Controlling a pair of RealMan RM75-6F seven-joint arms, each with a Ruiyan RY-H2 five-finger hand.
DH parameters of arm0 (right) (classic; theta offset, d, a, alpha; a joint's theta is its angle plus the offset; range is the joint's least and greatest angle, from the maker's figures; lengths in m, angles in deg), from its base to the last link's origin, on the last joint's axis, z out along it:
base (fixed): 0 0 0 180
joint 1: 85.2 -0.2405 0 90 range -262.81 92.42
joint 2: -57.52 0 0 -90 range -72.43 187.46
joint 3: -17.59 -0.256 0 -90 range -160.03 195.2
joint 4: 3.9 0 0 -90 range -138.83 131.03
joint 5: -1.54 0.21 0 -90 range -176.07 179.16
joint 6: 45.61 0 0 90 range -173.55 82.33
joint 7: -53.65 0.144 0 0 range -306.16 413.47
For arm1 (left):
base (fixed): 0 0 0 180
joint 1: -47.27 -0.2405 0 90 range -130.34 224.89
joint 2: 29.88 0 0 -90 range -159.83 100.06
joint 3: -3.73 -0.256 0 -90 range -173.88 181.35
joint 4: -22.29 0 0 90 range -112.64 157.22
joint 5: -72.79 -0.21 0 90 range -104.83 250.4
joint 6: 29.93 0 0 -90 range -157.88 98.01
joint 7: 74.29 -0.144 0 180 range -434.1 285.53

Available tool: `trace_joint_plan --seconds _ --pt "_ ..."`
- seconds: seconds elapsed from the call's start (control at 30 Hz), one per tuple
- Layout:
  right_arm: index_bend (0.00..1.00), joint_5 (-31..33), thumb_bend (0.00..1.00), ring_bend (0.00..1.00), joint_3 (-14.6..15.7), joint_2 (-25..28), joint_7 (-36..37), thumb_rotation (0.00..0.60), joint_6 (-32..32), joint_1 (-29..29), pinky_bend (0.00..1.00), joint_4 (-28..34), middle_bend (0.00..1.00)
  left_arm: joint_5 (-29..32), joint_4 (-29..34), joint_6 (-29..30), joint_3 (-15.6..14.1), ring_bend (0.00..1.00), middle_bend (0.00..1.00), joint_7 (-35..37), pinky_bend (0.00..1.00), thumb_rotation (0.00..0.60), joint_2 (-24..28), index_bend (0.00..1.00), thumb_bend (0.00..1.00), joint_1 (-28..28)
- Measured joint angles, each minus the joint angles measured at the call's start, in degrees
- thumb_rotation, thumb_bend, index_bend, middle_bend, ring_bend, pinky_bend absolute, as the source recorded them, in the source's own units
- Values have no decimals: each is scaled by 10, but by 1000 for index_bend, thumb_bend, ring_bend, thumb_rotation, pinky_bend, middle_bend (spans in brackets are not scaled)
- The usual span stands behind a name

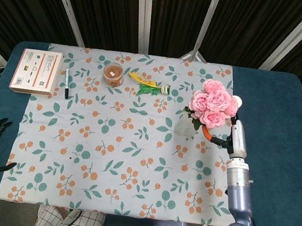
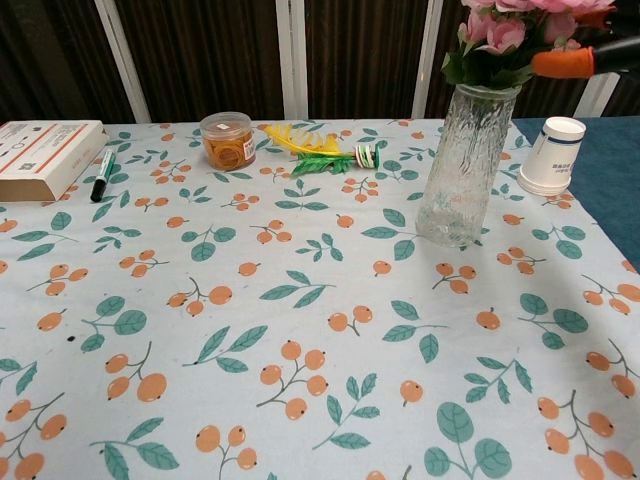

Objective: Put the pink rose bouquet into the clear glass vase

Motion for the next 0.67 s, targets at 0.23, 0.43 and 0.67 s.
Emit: trace_joint_plan --seconds 0.23,0.43,0.67 --pt "0 -81 306 0 87 79 -27 600 4 57 0 14 0 -3 -2 4 0 0 0 -4 0 600 -1 0 0 -1" --pt "0 -184 306 0 180 126 -66 600 39 121 0 -29 0 -5 -7 9 1 0 0 -16 0 600 -6 0 0 -1" --pt "0 -256 305 0 240 147 -163 600 99 172 0 -90 0 -3 -12 17 4 0 0 -38 0 600 -14 0 0 -4"
